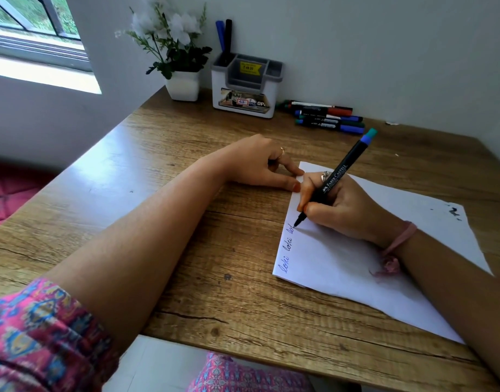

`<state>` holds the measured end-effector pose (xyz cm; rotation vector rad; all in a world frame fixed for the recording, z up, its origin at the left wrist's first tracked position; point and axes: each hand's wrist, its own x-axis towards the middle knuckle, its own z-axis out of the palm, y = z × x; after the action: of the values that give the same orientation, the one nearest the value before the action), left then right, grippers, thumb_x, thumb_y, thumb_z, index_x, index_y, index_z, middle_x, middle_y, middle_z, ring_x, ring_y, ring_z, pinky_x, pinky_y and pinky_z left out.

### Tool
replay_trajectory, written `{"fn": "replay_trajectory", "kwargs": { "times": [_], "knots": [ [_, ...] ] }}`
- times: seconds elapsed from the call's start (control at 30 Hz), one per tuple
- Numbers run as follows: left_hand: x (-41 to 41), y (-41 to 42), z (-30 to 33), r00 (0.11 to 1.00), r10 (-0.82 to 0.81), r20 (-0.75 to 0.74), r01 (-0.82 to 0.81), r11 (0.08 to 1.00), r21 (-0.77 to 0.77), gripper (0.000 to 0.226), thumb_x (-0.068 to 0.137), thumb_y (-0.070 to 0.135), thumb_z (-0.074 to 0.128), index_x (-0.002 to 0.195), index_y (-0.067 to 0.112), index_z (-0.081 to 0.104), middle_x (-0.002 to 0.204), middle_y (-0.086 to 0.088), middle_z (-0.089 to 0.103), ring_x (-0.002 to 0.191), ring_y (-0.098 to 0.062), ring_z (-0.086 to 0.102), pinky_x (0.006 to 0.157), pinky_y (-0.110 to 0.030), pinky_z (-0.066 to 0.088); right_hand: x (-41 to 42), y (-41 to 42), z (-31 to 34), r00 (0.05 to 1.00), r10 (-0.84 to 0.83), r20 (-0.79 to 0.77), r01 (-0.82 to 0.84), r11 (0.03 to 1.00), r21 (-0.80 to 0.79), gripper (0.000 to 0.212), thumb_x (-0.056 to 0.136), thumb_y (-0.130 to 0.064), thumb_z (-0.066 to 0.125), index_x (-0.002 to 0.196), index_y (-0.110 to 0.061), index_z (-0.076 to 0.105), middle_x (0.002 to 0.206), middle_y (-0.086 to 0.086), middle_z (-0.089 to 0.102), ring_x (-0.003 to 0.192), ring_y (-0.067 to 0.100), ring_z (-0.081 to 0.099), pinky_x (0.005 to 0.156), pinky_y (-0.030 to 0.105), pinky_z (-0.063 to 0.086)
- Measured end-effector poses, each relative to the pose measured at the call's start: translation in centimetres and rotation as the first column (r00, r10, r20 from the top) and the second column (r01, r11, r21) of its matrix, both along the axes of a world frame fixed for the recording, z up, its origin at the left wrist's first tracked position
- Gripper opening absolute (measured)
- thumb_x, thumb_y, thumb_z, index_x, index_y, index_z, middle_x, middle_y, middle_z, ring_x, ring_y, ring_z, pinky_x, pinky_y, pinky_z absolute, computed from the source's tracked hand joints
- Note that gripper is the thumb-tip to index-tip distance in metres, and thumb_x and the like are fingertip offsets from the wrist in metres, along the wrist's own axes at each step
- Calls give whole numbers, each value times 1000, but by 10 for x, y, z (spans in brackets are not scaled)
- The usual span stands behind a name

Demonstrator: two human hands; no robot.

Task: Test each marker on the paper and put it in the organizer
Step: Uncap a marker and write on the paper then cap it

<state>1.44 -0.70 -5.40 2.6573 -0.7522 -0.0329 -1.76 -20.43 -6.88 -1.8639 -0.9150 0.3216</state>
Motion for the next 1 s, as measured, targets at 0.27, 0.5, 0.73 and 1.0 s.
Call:
{"fn": "replay_trajectory", "kwargs": {
  "times": [0.27, 0.5, 0.73, 1.0],
  "knots": [
    [-1, 0, 1, 1000, 9, -8, -9, 1000, 4, 40, 80, 54, 60, 115, 36, 64, 61, 12, 44, 58, -7, 43, 63, -29, 36, 0, 1, 1, 999, -29, 25, 29, 1000, 0, 21, 62, -26, 56, 69, -6, 59, 62, -12, 64, 61, 0, 57, 60, 14, 45],
    [0, 0, 1, 999, 8, -37, -8, 1000, -7, 40, 79, 55, 61, 114, 36, 64, 65, 10, 46, 62, -8, 44, 62, -28, 36, 0, 1, 0, 998, -48, 43, 47, 999, 8, 18, 61, -27, 56, 68, -11, 59, 66, -12, 65, 67, 2, 59, 67, 22, 51],
    [0, 1, -1, 997, 2, -71, -7, 998, -61, 40, 80, 53, 62, 115, 36, 63, 65, 11, 47, 62, -7, 45, 63, -27, 36, -1, 2, -1, 995, -76, 59, 75, 997, 21, 17, 63, -28, 56, 68, -13, 59, 65, -6, 60, 66, 15, 57, 64, 27, 49],
    [0, 7, -1, 940, 23, -340, -163, 906, -390, 46, 88, 3, 44, 129, 26, 47, 104, 8, 61, 87, 1, 54, 85, -24, 41, -1, 1, 0, 998, -60, 36, 59, 998, 21, 13, 63, -27, 56, 67, -15, 58, 67, 1, 61, 67, 15, 57, 66, 32, 49]
  ]
}}
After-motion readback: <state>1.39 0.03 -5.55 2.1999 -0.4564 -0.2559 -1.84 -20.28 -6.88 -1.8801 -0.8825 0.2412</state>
